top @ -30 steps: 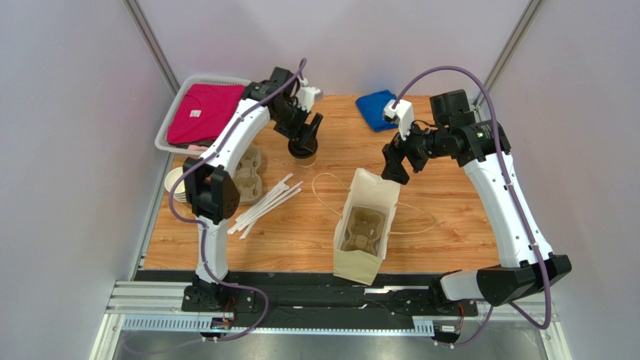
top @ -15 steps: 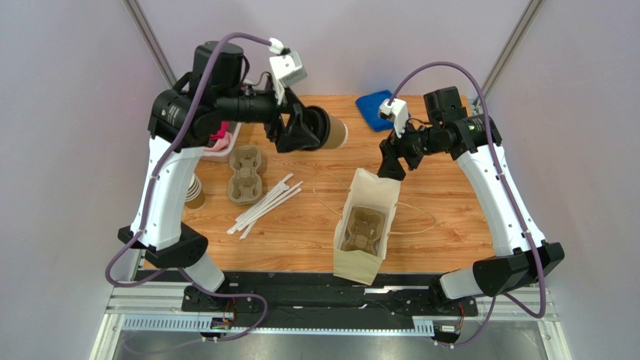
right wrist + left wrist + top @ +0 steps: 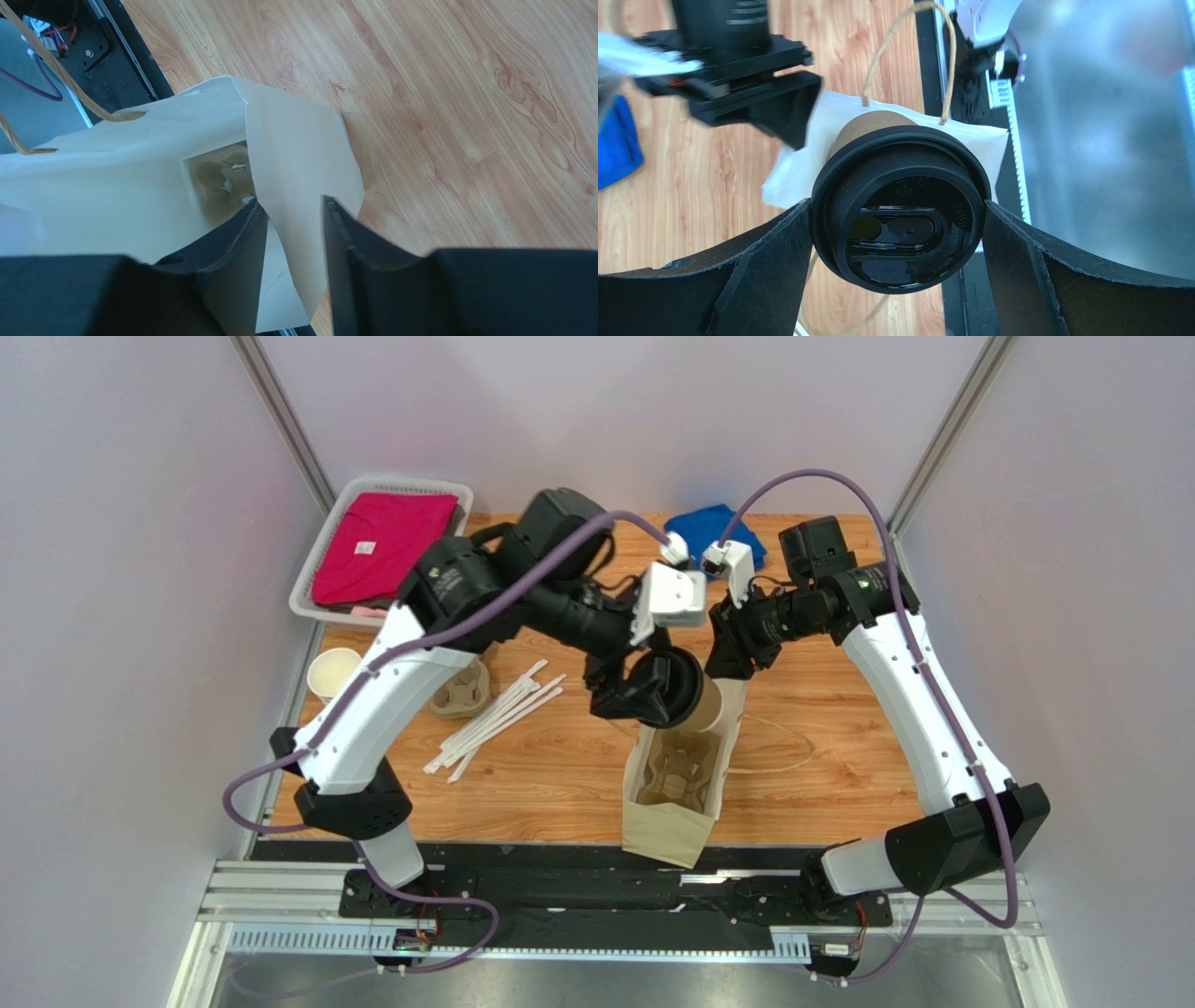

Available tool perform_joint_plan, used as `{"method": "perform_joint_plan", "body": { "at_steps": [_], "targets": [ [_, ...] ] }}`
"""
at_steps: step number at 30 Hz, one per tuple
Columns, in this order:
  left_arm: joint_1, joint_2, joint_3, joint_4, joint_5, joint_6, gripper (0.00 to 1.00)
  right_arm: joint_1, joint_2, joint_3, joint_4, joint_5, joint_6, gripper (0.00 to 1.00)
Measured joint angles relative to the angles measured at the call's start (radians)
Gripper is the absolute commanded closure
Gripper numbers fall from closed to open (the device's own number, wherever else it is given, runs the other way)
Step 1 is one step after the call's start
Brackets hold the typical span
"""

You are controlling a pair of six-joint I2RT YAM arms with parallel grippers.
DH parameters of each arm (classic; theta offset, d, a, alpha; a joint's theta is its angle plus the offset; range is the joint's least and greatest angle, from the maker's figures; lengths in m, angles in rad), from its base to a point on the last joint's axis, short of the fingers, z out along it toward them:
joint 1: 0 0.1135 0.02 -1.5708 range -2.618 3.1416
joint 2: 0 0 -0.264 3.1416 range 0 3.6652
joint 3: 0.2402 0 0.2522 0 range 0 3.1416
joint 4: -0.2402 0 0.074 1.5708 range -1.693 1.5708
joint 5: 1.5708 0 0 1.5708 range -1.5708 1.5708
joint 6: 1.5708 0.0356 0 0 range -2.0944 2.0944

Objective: Pack the takeout coffee

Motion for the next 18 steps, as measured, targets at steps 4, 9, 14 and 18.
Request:
{"method": "perform_joint_plan", "body": {
  "at_steps": [4,9,14,18],
  "targets": [
    [-0.080,0.072,-0.031,-0.004,-0.106,0.053,0.69,0.002,-0.005,-0.006,0.021,-0.006,0.037,0.79],
    [-0.148,0.153,-0.036,-0.005,-0.206,0.093,0.71,0.002,-0.021,-0.015,0.037,-0.011,0.075,0.97],
    [-0.168,0.198,-0.086,-0.005,-0.264,0.110,0.72,0.002,-0.056,-0.043,0.036,-0.020,0.090,1.00],
    [-0.168,0.209,-0.151,-0.002,-0.312,0.125,0.73,0.002,-0.077,-0.060,0.035,-0.027,0.104,1.00]
  ]
}}
